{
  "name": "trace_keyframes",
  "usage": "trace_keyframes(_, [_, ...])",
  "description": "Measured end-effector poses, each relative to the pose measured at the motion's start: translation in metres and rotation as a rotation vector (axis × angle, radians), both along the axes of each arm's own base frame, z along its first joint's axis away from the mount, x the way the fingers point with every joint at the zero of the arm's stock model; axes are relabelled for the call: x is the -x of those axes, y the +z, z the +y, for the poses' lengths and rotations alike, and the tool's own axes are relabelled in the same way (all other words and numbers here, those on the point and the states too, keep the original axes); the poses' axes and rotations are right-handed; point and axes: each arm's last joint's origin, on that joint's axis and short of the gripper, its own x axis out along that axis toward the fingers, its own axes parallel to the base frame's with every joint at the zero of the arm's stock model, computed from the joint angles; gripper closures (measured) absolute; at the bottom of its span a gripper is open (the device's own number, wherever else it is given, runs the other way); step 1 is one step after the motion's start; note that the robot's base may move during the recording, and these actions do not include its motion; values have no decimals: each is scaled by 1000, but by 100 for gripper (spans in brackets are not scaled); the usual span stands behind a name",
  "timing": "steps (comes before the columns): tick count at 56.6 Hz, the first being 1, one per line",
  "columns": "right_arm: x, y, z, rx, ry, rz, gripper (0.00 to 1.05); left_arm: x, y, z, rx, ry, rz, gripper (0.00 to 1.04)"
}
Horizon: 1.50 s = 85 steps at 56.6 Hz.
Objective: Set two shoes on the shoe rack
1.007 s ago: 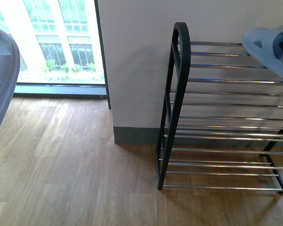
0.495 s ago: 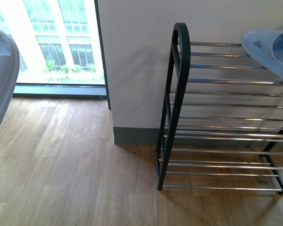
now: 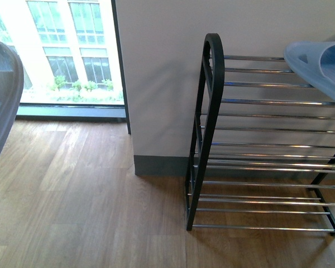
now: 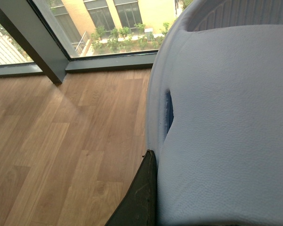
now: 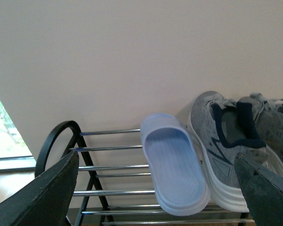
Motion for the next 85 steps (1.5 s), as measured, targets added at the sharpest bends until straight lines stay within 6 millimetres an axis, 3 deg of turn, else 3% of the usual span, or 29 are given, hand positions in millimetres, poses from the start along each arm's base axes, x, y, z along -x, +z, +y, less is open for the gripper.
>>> trace_keyframes(9, [1, -3, 0, -4, 20, 13, 11, 0, 0, 0, 0, 0, 0, 103])
trace_keyframes(16, [13, -16, 13, 75, 143, 71, 37, 0, 0, 0, 0, 0, 0, 103])
trace_keyframes(40, [42, -46, 35, 107, 144, 78, 104, 0, 0, 0, 0, 0, 0, 103])
trace_keyframes(58, [56, -58, 50, 111, 152, 78, 103, 0, 0, 0, 0, 0, 0, 103])
trace_keyframes(85, [70, -65, 50, 114, 142, 50, 103, 0, 0, 0, 0, 0, 0, 103])
